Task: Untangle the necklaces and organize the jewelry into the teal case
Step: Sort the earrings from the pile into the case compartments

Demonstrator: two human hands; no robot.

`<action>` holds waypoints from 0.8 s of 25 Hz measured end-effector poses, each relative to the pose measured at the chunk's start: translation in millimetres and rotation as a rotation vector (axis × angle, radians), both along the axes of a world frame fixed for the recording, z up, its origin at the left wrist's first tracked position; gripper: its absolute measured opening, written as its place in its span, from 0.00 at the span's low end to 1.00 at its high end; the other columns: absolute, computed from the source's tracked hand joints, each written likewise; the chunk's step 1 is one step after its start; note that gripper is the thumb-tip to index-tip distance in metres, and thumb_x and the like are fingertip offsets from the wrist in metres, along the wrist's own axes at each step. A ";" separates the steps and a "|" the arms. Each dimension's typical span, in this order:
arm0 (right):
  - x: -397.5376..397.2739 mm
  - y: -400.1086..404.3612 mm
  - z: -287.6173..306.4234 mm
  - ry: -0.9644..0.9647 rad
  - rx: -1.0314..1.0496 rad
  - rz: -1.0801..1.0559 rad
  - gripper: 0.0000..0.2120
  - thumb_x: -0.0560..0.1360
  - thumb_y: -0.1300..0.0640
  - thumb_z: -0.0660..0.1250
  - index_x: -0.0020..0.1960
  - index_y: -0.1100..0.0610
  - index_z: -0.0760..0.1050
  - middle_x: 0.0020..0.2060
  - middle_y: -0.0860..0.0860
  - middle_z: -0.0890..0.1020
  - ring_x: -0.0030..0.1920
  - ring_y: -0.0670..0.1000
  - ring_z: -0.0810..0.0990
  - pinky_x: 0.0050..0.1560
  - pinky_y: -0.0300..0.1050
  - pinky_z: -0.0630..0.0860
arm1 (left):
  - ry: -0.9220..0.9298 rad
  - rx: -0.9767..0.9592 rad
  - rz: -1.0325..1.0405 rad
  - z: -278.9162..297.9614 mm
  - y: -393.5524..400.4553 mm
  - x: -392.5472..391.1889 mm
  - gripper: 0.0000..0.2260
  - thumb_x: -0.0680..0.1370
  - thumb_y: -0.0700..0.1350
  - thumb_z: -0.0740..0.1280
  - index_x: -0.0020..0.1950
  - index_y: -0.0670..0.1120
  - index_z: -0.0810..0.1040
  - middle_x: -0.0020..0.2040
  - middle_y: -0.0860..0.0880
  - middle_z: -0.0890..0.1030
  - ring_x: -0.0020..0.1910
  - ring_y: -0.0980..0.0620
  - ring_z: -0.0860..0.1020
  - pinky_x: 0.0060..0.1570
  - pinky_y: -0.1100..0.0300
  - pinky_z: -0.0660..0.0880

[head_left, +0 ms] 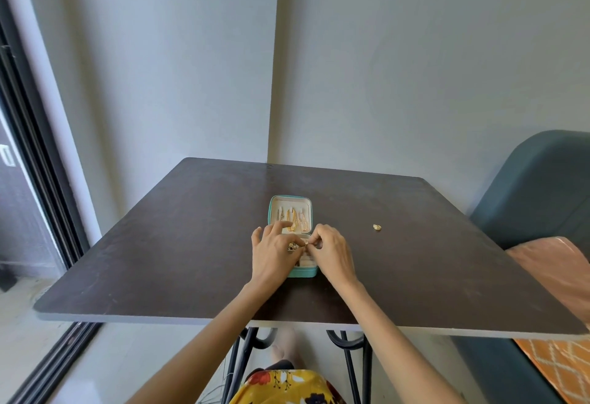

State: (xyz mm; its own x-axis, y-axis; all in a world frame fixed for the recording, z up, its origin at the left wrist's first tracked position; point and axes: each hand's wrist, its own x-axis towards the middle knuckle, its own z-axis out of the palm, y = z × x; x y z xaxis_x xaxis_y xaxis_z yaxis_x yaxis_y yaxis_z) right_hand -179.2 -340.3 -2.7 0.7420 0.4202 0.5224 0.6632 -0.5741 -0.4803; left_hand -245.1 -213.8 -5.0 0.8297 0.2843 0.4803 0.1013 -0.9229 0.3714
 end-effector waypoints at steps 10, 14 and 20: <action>-6.1 -16.9 4.5 0.133 -0.040 0.136 0.06 0.71 0.63 0.69 0.46 0.53 0.78 0.37 0.40 0.74 0.41 0.43 0.75 0.42 0.33 0.72 | 0.041 0.044 0.002 1.2 6.5 -1.4 0.08 0.77 0.53 0.65 0.54 0.58 0.81 0.70 0.52 0.69 0.69 0.52 0.65 0.70 0.50 0.49; -9.6 -16.1 7.4 0.061 -0.079 0.115 0.07 0.72 0.62 0.68 0.48 0.55 0.81 0.39 0.44 0.77 0.43 0.45 0.74 0.43 0.35 0.71 | 0.035 0.081 -0.007 0.7 7.2 -3.2 0.09 0.77 0.53 0.64 0.55 0.58 0.80 0.71 0.52 0.69 0.69 0.52 0.65 0.70 0.50 0.47; -10.6 -18.5 7.7 0.014 -0.126 0.057 0.07 0.75 0.59 0.66 0.48 0.53 0.82 0.43 0.48 0.78 0.47 0.45 0.73 0.44 0.39 0.74 | 0.044 0.083 -0.020 1.4 6.9 -3.7 0.09 0.77 0.53 0.63 0.55 0.58 0.80 0.71 0.52 0.68 0.70 0.52 0.64 0.71 0.49 0.46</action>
